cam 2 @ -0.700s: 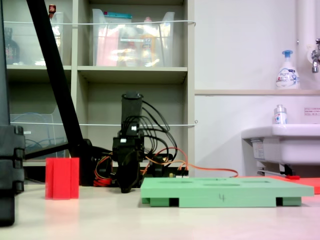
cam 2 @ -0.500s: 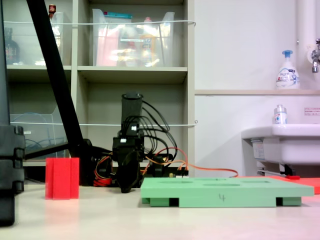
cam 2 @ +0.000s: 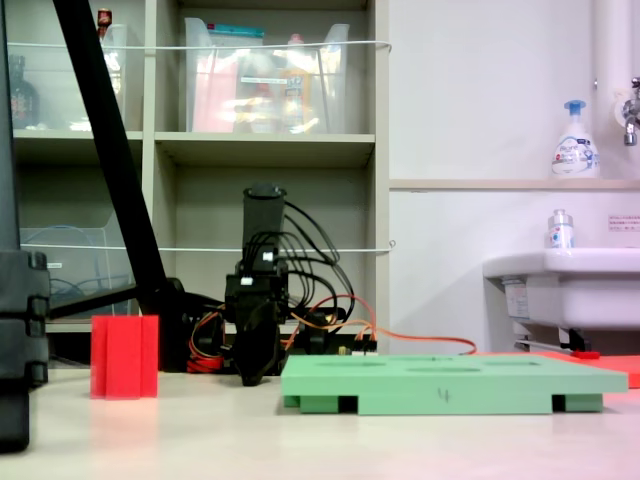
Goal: Put the cross columnar block into the corresponding hole
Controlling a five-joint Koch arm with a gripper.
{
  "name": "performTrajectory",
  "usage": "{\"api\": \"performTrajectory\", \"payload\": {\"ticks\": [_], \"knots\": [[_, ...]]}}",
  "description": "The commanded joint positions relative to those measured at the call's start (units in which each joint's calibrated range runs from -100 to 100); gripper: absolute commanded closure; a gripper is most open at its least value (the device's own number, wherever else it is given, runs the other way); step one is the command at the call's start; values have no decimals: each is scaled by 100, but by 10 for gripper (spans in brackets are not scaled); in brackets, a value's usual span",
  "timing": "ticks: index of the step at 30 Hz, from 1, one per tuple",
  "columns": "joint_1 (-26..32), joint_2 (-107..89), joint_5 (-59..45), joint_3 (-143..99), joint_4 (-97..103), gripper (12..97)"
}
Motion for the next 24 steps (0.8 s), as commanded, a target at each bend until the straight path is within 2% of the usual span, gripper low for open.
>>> {"api": "performTrajectory", "payload": {"ticks": [1, 11, 15, 19, 21, 24], "knots": [[24, -41, -15, -49, -621, 596], [-166, -41, 449, -49, -611, 597], [-430, -41, 1455, -49, -563, 597], [-596, -41, 2208, -49, -572, 630], [-713, -41, 2471, -49, -717, 674], [-762, -41, 2916, 968, -2614, 695]]}}
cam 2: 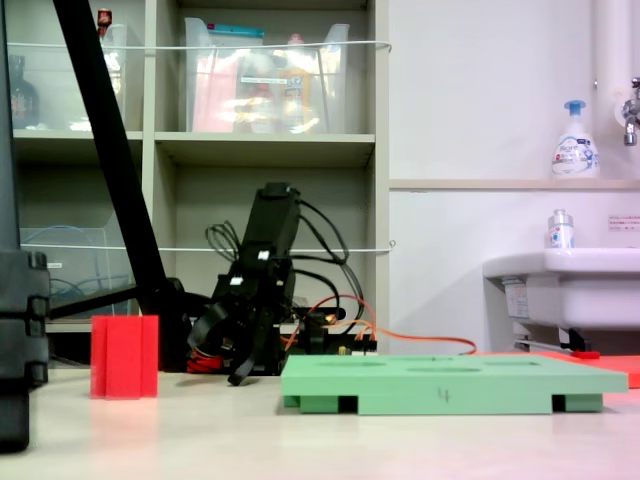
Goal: Put the cross columnar block into the corresponding hole
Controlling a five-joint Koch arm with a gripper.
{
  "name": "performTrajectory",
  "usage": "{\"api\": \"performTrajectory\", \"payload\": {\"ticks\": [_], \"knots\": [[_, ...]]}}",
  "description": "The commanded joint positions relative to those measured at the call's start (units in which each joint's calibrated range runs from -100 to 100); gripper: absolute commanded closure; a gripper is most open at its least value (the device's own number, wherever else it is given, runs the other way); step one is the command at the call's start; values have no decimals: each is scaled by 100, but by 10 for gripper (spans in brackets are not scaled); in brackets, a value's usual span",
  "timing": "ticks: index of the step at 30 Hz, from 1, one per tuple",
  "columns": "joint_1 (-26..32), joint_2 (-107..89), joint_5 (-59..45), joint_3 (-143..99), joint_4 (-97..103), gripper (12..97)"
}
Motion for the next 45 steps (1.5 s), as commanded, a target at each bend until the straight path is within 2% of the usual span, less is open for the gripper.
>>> {"api": "performTrajectory", "payload": {"ticks": [1, 3, 13, 17, 19, 21, 23, 25, 28, 32, 40, 45], "knots": [[-10, -41, 430, 947, -2611, 695], [34, -41, 659, 1754, -3834, 695], [29, -41, 972, 5104, -7242, 703], [-5, 1118, 918, 6630, -8408, 687], [-24, 2361, 894, 7746, -9342, 548], [-73, 3590, 879, 8883, -10073, 454], [-112, 4023, 864, 9302, -10073, 395], [-142, 4358, 860, 9591, -10073, 377], [-181, 5029, 840, 9970, -10073, 270], [-230, 5965, 733, 10319, -10073, 204], [-332, 8185, 640, 11405, -10073, 204], [-391, 8842, 640, 11744, -10073, 204]]}}
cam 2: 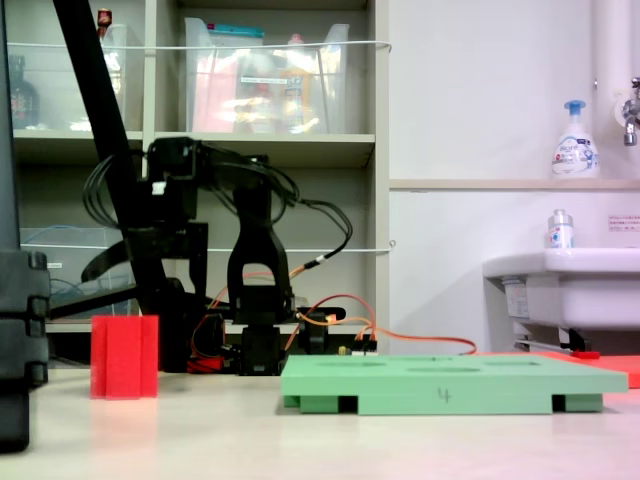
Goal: Put the cross columnar block into the corresponding hole
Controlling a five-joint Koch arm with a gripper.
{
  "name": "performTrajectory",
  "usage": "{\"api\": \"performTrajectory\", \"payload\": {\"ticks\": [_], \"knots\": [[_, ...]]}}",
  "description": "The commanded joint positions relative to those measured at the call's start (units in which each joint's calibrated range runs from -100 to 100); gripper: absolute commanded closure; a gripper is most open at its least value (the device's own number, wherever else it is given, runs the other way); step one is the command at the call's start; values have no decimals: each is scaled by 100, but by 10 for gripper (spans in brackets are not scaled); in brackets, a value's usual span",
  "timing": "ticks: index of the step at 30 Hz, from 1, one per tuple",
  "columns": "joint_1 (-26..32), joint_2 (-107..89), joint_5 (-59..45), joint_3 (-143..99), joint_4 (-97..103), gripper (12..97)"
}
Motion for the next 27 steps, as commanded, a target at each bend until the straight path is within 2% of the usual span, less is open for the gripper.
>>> {"api": "performTrajectory", "payload": {"ticks": [1, 22, 23, 27], "knots": [[-59, 185, -39, 506, -431, 204], [-186, 1623, -44, 665, 243, 216], [-181, 1665, -44, 665, 263, 226], [-166, 1777, -39, 635, 263, 395]]}}
